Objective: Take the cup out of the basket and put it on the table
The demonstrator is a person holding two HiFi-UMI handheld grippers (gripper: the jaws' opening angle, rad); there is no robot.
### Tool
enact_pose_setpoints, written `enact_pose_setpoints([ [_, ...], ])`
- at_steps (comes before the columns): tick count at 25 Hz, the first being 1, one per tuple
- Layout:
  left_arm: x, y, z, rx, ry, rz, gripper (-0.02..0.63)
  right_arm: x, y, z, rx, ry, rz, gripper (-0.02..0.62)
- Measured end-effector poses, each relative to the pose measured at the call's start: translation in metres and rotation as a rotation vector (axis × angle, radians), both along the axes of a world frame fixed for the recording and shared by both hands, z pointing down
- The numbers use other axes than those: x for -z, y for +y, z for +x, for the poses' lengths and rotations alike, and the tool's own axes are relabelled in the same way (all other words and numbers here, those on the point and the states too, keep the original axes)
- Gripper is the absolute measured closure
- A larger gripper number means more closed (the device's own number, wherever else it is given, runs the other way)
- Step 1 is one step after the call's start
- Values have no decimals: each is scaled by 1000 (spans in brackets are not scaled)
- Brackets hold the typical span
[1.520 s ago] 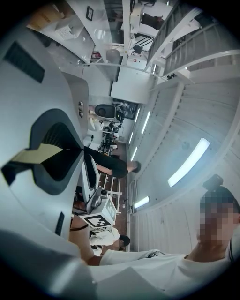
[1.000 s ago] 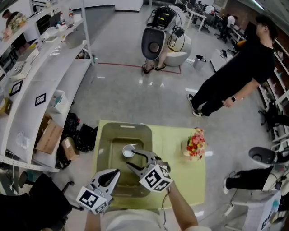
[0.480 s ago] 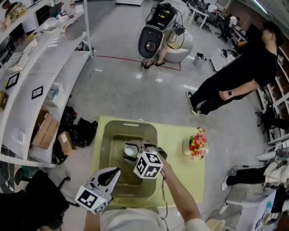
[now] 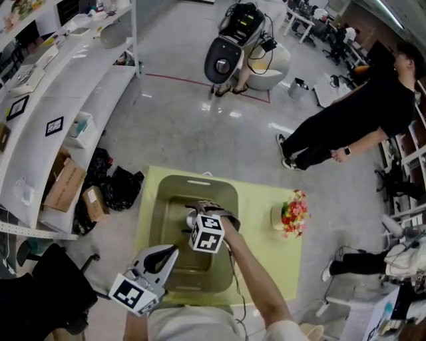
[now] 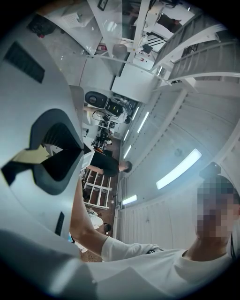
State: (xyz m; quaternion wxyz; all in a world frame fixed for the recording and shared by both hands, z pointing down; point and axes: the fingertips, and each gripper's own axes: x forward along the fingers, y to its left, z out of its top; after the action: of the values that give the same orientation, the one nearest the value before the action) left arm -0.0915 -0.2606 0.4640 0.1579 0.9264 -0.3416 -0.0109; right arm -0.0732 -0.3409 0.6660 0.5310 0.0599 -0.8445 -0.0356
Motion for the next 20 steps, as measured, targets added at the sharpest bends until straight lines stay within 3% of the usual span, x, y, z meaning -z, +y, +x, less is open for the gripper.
enact_pose_setpoints([
  [8, 2, -8, -13, -3, 31, 14, 597, -52, -4, 18, -43, 188, -53, 206],
  [20, 0, -16, -22, 1, 37, 19, 597, -93, -9, 39, -66, 297, -107, 201],
])
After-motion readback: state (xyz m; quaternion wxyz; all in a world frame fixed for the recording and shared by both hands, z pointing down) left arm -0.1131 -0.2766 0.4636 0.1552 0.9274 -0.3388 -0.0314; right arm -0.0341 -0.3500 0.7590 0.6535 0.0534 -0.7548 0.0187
